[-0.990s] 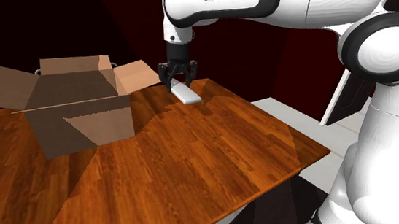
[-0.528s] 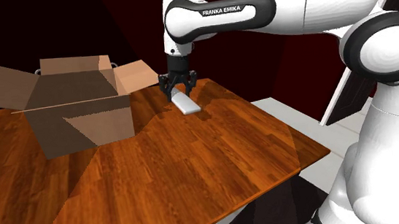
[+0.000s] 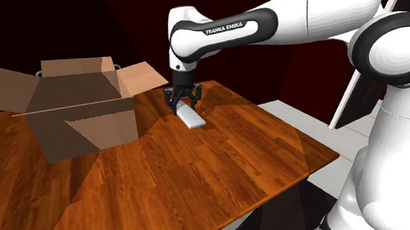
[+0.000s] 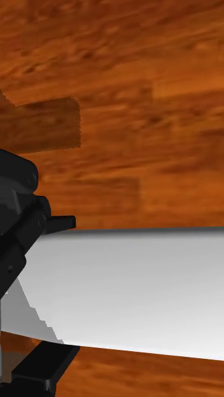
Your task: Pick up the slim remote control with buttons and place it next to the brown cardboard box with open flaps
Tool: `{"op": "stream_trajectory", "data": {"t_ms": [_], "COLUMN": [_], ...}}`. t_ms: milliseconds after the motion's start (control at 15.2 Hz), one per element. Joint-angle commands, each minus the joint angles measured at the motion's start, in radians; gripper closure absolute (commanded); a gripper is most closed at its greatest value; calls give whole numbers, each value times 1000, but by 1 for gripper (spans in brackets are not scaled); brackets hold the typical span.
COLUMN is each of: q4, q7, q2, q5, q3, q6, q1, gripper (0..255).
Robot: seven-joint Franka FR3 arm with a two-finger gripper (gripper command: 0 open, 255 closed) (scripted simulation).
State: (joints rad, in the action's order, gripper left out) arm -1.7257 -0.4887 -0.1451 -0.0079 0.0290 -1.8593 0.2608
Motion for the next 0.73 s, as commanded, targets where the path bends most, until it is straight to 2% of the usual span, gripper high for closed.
{"op": "stream_trajectory", "data": {"t_ms": [0,660], "q4": [-22,-120], "q7": [0,-1], "q2": [-2,-31], "q5": [0,-1], "q3": [0,0], "q6": [-25,-152], "q1": [0,0], "gripper": [255,255]}}
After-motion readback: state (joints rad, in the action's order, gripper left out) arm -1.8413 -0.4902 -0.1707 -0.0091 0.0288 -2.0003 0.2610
